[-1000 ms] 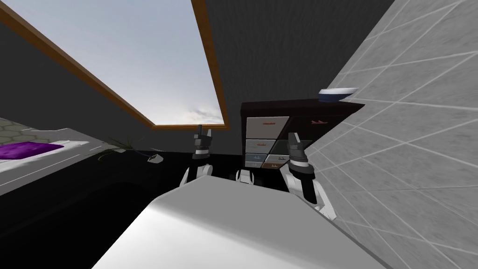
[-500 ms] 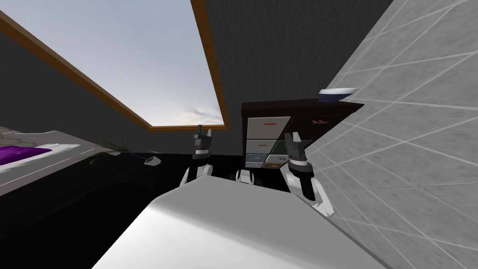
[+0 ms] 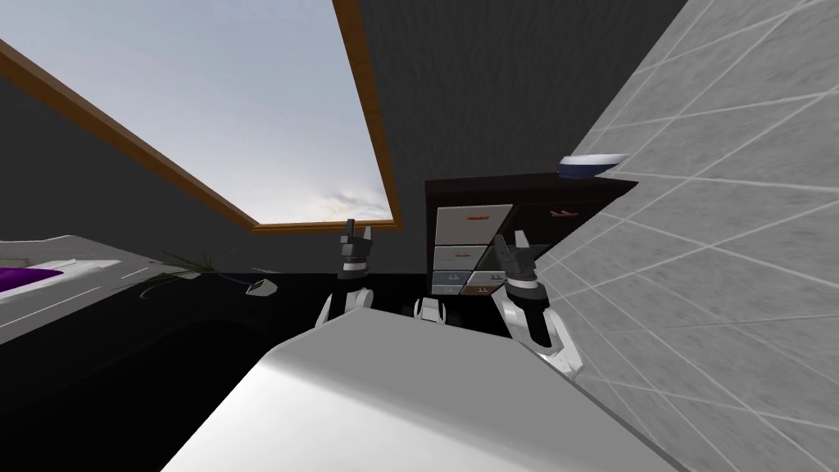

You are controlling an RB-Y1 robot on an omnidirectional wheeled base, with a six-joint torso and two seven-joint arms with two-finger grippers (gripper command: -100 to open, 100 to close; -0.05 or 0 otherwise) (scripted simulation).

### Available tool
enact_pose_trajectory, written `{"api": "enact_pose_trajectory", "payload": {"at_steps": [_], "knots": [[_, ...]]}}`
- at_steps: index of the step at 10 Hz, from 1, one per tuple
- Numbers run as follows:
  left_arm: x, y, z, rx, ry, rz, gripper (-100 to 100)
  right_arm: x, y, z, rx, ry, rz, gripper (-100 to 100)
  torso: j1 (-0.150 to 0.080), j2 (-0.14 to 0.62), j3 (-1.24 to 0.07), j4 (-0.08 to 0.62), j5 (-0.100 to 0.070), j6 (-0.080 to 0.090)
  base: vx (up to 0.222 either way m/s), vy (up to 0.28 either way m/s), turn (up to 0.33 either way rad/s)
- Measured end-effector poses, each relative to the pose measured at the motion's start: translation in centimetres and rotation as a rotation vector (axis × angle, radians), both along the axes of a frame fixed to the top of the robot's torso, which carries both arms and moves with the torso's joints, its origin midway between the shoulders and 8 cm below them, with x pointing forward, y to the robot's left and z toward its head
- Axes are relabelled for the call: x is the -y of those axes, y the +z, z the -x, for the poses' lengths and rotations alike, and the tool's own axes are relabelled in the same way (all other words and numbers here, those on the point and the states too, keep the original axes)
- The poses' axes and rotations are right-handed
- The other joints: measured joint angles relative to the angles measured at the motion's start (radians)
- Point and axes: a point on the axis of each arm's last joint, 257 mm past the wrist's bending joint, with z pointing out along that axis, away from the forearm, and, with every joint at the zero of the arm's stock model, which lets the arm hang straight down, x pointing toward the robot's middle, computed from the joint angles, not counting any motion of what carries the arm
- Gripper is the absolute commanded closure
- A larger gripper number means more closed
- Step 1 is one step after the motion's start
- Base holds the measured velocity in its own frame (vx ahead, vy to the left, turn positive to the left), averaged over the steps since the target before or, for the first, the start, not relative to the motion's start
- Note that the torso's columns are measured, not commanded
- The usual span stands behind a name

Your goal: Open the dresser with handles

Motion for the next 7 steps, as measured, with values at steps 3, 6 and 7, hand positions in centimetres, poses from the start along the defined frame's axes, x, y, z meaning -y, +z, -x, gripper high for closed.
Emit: {"api": "enact_pose_trajectory", "payload": {"at_steps": [3, 6, 7], "knots": [[0.0, 0.0, 0.0, 0.0, 0.0, 0.0, 0, -0.15, -0.3, -0.32, 0.027, -0.052, 0.081, -100, 0.001, -0.001, -0.001, 0.0, 0.0, 0.0, 0.019, 0.039, -0.04], [0.0, 0.0, 0.0, 0.0, 0.0, 0.0, 0, -0.32, -0.74, -0.72, 0.062, -0.112, 0.181, -100, 0.001, 0.0, 0.0, 0.0, 0.001, 0.0, 0.015, 0.053, -0.045], [0.0, 0.0, 0.0, 0.0, 0.0, 0.0, 0, -0.35, -0.77, -0.74, 0.07, -0.128, 0.201, -100, -0.001, 0.001, 0.001, 0.0, 0.0, 0.0, 0.012, 0.042, -0.101]]}}
